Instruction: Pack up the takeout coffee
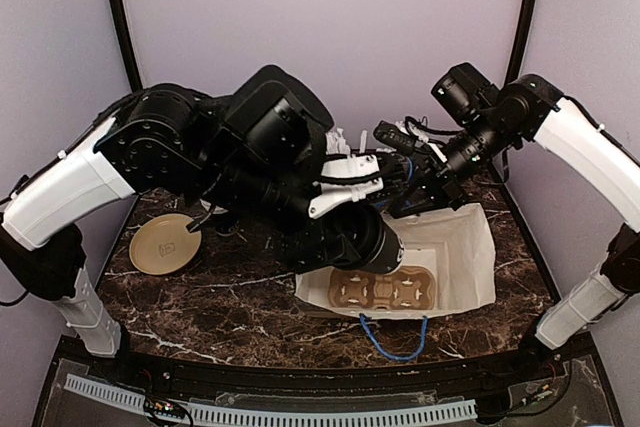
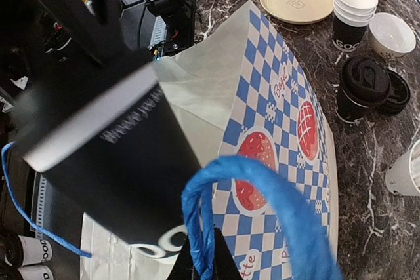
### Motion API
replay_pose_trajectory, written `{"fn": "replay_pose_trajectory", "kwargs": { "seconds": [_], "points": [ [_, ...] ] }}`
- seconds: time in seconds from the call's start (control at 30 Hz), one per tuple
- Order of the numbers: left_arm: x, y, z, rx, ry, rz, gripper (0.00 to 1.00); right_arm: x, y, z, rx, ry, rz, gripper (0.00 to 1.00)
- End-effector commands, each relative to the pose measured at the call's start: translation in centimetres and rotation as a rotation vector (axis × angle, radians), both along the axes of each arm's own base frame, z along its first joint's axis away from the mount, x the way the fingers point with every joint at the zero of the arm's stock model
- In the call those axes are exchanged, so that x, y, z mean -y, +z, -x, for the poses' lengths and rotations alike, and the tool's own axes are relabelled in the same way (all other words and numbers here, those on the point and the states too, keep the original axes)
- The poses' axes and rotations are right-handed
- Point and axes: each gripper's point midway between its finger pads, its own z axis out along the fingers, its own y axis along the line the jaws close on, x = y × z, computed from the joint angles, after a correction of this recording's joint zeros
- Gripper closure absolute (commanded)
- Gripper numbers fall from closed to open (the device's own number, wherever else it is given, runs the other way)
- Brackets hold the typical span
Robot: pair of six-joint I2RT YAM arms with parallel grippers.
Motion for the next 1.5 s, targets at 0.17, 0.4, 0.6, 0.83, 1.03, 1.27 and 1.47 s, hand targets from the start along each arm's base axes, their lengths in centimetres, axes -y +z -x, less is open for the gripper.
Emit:
{"fn": "replay_pose_trajectory", "kwargs": {
  "seconds": [0.17, 0.4, 0.6, 0.83, 1.03, 1.27, 1.47],
  "points": [
    [1.5, -7.3, 0.4, 0.224, 0.011, -0.282, 0.42, 0.8, 1.7, 3.7, -0.041, 0.056, -0.096, 1.00],
    [3.8, -9.2, 0.5, 0.382, 0.029, -0.342, 0.45, 0.4, 2.1, 5.7, -0.088, 0.130, -0.133, 1.00],
    [4.6, -10.7, 0.7, 0.508, 0.054, -0.405, 0.45, -0.1, 1.6, 6.7, -0.111, 0.165, -0.127, 1.00],
    [5.7, -9.8, 2.5, 0.502, 0.095, -0.372, 0.45, -0.4, 2.0, 6.0, -0.062, 0.120, -0.129, 1.00],
    [5.0, -11.7, 3.2, 0.426, 0.118, -0.425, 0.45, -1.5, 2.9, 3.2, 0.032, 0.019, -0.130, 1.00],
    [2.5, -13.7, 3.1, 0.327, 0.193, -0.526, 0.46, -1.5, 3.2, 4.1, -0.006, 0.051, -0.155, 0.86],
    [1.7, -14.5, 3.2, 0.298, 0.223, -0.549, 0.48, -0.1, 2.6, 6.5, -0.035, 0.168, -0.144, 0.47]
  ]
}}
